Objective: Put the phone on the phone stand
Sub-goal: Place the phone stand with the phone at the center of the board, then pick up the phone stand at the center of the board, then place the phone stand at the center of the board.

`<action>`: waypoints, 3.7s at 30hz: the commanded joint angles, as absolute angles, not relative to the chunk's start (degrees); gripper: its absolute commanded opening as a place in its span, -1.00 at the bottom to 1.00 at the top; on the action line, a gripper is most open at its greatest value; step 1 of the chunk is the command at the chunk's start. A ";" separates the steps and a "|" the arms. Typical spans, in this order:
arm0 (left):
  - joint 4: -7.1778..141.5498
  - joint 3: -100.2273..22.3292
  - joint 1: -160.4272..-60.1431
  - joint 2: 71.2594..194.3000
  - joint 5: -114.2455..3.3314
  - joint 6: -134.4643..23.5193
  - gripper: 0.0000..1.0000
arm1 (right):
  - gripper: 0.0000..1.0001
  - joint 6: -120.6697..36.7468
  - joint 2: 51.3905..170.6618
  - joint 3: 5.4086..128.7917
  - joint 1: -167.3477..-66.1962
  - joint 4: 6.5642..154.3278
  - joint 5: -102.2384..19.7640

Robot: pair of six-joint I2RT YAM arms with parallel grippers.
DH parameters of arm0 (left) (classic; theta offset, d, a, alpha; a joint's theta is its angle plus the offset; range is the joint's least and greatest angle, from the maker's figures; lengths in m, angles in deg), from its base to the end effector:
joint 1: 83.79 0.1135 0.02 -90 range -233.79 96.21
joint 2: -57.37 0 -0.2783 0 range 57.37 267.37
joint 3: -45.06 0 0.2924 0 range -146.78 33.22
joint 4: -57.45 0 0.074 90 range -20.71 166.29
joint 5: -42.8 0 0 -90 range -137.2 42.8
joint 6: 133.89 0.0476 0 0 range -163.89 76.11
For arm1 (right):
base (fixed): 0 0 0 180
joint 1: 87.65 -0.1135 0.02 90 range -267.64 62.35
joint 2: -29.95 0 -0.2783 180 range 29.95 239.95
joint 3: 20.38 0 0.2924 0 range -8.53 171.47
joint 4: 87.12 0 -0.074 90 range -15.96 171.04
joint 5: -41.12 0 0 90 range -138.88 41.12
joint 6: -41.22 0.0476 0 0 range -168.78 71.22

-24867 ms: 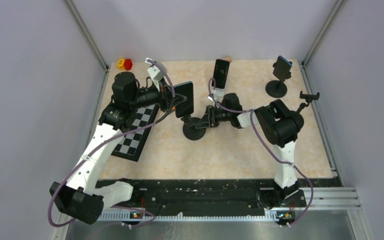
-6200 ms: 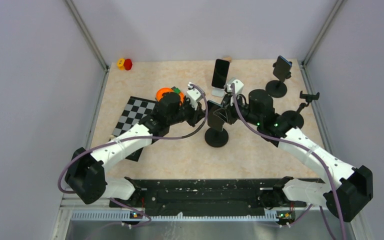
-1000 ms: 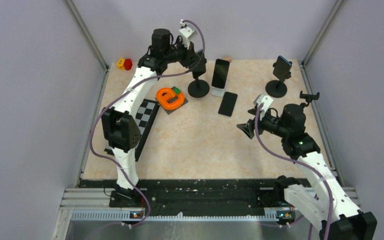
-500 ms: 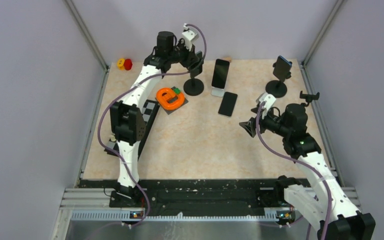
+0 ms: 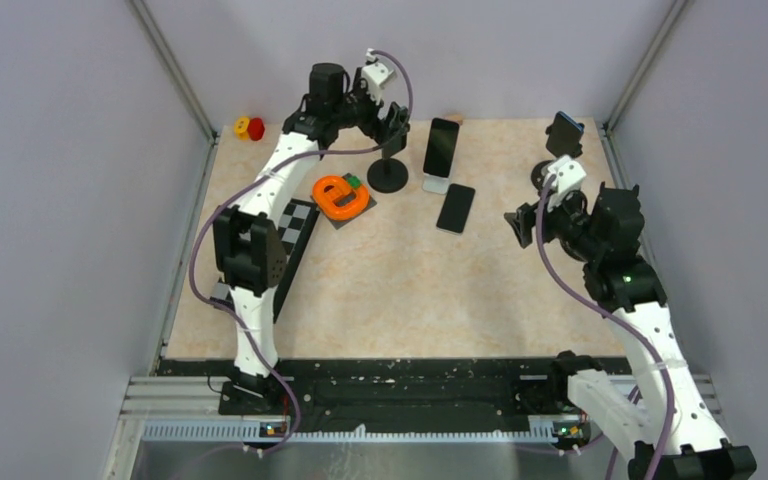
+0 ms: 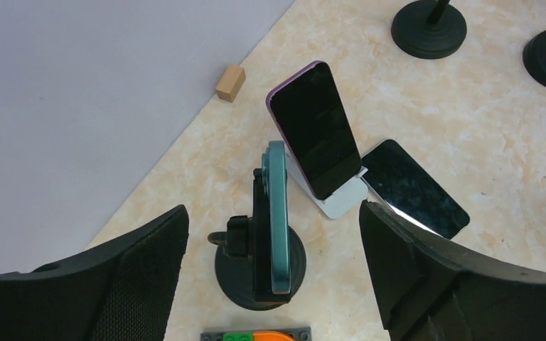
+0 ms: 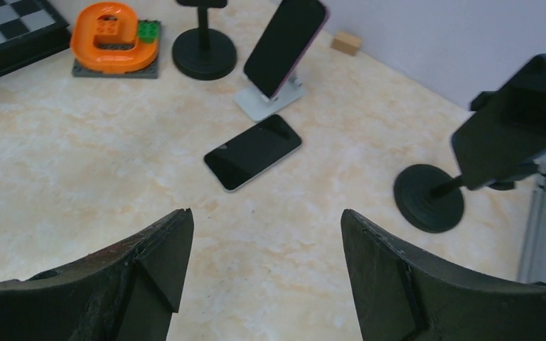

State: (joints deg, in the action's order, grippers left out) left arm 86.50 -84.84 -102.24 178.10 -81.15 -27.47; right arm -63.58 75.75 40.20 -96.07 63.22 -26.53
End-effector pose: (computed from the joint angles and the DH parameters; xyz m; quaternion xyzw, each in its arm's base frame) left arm 0.5205 -0.2017 0.3607 0.3946 0.6967 -0.2487 0.5451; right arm 0.2177 0.0505 0.3573 -0.2722 0.7380 0.1201 0.6057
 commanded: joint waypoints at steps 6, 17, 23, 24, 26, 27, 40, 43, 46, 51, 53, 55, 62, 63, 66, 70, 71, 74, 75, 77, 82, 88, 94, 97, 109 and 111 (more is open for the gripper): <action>85.81 -79.13 -102.00 163.69 -81.38 -25.88 0.98 | 0.55 -62.00 75.08 50.27 -91.71 53.30 -41.35; 90.40 -59.73 -102.06 143.65 -78.53 -31.70 0.98 | 0.59 -63.06 77.30 52.13 -73.87 48.41 -41.49; 88.38 -47.63 -102.07 134.20 -80.26 -34.56 0.97 | 0.55 -64.05 80.64 49.13 -62.35 50.04 -35.26; 88.02 -45.96 -102.07 132.81 -80.44 -34.82 0.97 | 0.54 -64.14 81.29 48.60 -62.10 50.70 -35.45; 87.67 -43.65 -102.07 131.52 -80.96 -35.01 0.97 | 0.53 -64.24 82.68 47.32 -62.09 52.50 -35.84; 87.62 -42.93 -102.07 131.13 -81.29 -35.03 0.97 | 0.53 -64.18 83.39 46.86 -62.15 53.44 -35.82; 87.86 -40.28 -102.06 130.11 -83.37 -35.92 0.97 | 0.47 -63.23 95.10 47.38 -62.08 63.03 -36.50; 86.94 -39.03 -102.07 129.12 -83.06 -36.32 0.98 | 0.42 -62.64 97.42 48.24 -62.07 64.15 -37.00; 85.73 -37.53 -102.07 127.91 -82.59 -36.07 0.97 | 0.34 -62.04 98.90 48.48 -62.14 65.56 -37.51; 85.68 -36.69 -102.02 127.29 -82.49 -35.46 0.98 | 0.17 -60.79 99.61 48.28 -62.05 67.49 -37.05; 85.64 -36.53 -102.07 127.42 -82.75 -35.57 0.97 | 0.09 -60.49 99.81 48.06 -62.05 68.31 -37.10; 85.55 -36.36 -102.04 127.65 -82.83 -35.84 0.97 | 0.02 -60.09 100.24 48.03 -62.05 68.88 -36.98; 85.29 -35.61 -102.07 127.74 -82.81 -36.47 0.97 | -0.37 -58.73 100.96 47.91 -62.09 70.41 -35.20; 85.21 -35.39 -102.07 127.76 -82.79 -36.53 0.97 | -0.44 -58.57 100.96 47.87 -62.06 70.63 -35.11; 85.20 -35.03 -102.06 127.61 -82.67 -36.81 0.97 | -0.63 -58.30 101.30 48.14 -62.00 70.67 -34.42; 85.27 -34.45 -102.07 126.93 -82.37 -36.84 0.98 | -0.91 -58.45 101.06 48.49 -62.05 70.82 -32.52; 85.35 -34.27 -102.07 126.69 -82.29 -36.80 0.98 | -1.00 -58.71 100.79 48.50 -62.06 70.84 -31.43; 85.91 -33.63 -102.07 125.86 -82.83 -35.79 0.97 | -1.00 -60.24 99.57 48.38 -62.07 70.48 -26.48; 86.31 -33.52 -102.07 125.49 -83.53 -35.13 0.97 | -1.00 -60.68 99.18 48.37 -62.07 70.22 -24.66; 87.57 -33.32 -102.07 124.84 -85.34 -34.04 0.97 | -1.00 -62.26 98.46 48.54 -62.08 69.31 -20.18; 89.27 -33.05 -102.07 122.91 -87.35 -32.03 0.98 | -1.00 -65.66 95.52 48.24 -62.15 67.92 -8.19; 89.33 -32.19 -102.15 121.48 -89.44 -30.73 0.97 | -1.00 -72.62 91.19 47.46 -66.21 64.26 3.51; 89.50 -32.05 -102.15 121.37 -92.45 -29.98 0.97 | -1.00 -82.51 89.90 48.23 -80.12 57.26 7.05; 89.64 -31.31 -102.13 121.33 -94.04 -28.01 0.97 | -1.00 -86.38 90.82 48.47 -86.88 55.96 8.40; 87.23 -27.36 -102.44 122.71 -102.55 -19.08 0.97 | -1.00 -97.47 102.09 53.83 -110.32 53.04 11.34; 85.90 -26.63 -102.77 123.20 -103.19 -18.18 0.98 | -1.00 -98.75 104.05 54.42 -112.29 53.48 11.03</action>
State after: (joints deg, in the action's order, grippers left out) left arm 90.22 -27.99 -102.29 122.56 -98.79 -21.43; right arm -92.92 102.00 49.77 -108.90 50.17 7.31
